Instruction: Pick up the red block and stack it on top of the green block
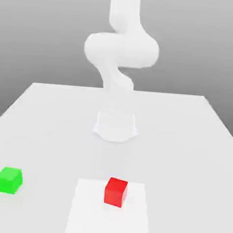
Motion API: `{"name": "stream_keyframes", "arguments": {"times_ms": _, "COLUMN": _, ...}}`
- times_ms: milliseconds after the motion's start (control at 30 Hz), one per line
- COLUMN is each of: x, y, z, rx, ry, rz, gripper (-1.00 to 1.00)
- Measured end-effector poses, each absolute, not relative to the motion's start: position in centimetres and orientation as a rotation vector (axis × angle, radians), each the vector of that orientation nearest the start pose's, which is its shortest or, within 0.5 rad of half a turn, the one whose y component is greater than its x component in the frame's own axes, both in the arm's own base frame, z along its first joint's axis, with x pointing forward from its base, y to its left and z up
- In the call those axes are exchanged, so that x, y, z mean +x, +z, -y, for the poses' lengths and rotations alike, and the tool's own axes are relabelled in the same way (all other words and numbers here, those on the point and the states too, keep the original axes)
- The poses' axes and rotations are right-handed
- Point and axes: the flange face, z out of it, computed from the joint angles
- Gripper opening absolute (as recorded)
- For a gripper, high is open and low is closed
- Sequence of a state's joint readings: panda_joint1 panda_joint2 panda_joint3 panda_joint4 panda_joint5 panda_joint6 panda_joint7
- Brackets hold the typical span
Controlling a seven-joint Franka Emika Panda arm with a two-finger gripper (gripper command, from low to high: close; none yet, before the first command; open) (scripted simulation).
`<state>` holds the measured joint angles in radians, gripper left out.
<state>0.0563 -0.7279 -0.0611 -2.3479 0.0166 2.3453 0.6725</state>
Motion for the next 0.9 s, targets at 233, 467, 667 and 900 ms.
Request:
{"name": "stream_keyframes", "arguments": {"times_ms": 233, "x": 43.3, "y": 51.9, "z": 0.8, "rx": -2.792, "ry": -0.669, "rz": -0.496, "gripper": 0.0}}
{"name": "stream_keyframes", "arguments": {"times_ms": 467, "x": 43.8, "y": 37.6, "z": -1.0, "rx": -2.965, "ry": -0.403, "rz": -0.03, "gripper": 0.0}}
{"name": "stream_keyframes", "arguments": {"times_ms": 667, "x": 40.7, "y": 27.2, "z": -1.9, "rx": -3.042, "ry": -0.176, "rz": 0.407, "gripper": 0.0}}
{"name": "stream_keyframes", "arguments": {"times_ms": 900, "x": 37.4, "y": 20.5, "z": -1.5, "rx": -3.05, "ry": -0.014, "rz": 0.754, "gripper": 0.0}}
